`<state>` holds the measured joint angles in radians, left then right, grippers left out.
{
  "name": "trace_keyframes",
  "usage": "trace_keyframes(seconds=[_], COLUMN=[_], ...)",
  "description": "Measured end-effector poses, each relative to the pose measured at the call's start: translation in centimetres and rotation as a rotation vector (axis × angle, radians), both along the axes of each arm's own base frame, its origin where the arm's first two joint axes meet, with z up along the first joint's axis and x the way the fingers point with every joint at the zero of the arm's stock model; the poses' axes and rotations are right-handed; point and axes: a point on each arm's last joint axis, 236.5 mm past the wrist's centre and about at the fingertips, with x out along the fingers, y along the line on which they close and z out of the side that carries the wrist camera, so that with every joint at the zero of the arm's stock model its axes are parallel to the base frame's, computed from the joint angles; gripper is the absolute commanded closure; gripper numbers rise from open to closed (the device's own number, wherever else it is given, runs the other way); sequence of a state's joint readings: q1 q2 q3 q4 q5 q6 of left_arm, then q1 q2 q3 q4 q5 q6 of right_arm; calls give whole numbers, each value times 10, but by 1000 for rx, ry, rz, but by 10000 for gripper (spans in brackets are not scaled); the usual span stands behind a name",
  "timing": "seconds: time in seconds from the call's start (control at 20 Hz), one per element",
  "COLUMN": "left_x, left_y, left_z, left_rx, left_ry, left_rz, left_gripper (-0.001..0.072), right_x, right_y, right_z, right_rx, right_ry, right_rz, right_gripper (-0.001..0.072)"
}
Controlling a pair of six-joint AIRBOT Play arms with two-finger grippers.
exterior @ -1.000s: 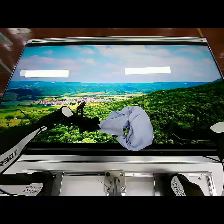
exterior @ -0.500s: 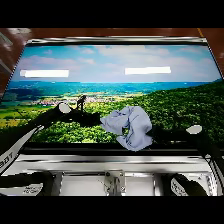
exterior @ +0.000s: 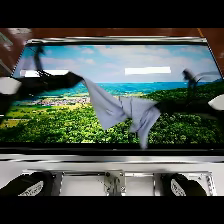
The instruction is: Fold the shirts.
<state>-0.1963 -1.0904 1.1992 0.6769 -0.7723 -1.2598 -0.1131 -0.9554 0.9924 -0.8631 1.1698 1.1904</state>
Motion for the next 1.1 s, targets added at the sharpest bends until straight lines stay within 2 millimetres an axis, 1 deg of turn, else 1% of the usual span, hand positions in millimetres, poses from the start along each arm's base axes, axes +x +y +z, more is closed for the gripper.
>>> trace_keyframes(seconds=[0.05, 0.1, 0.15, 0.2, 0.25, 0.3, 0.35, 0.4, 0.45, 0.5, 0.55, 0.6, 0.7, 0.8, 0.9, 1.0, 1.1], left_x=[-6, -16, -33, -53, -74, -99, -123, -142, -161, -174, -182, -185, -181, -168, -153, -141, -131], left_y=[15, 30, 46, 59, 71, 80, 89, 96, 103, 109, 114, 119, 131, 145, 158, 163, 161], left_z=[52, 99, 147, 187, 223, 255, 281, 299, 311, 317, 316, 309, 279, 229, 170, 109, 48], left_rx=[-7, -8, -9, -11, -11, -12, -10, 1, 29, 67, 105, 149, 263, 379, 466, 504, 503], left_ry=[-123, -235, -351, -453, -547, -636, -718, -779, -834, -865, -868, -846, -749, -597, -427, -266, -120], left_rz=[30, 59, 93, 124, 156, 184, 215, 242, 271, 296, 317, 336, 361, 369, 362, 337, 295], left_gripper=[668, 668, 668, 668, 668, 668, 668, 668, 668, 668, 668, 668, 668, 668, 668, 668, 668], right_x=[7, 9, 5, -4, -17, -31, -46, -61, -73, -83, -91, -99, -107, -107, -99, -85, -65], right_y=[-1, -3, -3, -1, 1, 4, 7, 10, 11, 11, 8, 3, -7, -12, -15, -15, -12], right_z=[47, 98, 145, 191, 230, 260, 281, 293, 294, 287, 274, 256, 222, 191, 148, 99, 47], right_rx=[-24, -46, -60, -68, -71, -70, -71, -75, -88, -108, -138, -170, -210, -217, -198, -163, -107], right_ry=[-119, -248, -361, -469, -558, -627, -671, -687, -668, -624, -557, -470, -315, -193, -61, 58, 160], right_rz=[7, 7, 3, 0, -1, 0, 6, 17, 30, 42, 51, 63, 65, 61, 57, 39, 12], right_gripper=[643, 643, 643, 643, 643, 642, 643, 643, 642, 642, 642, 642, 642, 642, 642, 642, 642])
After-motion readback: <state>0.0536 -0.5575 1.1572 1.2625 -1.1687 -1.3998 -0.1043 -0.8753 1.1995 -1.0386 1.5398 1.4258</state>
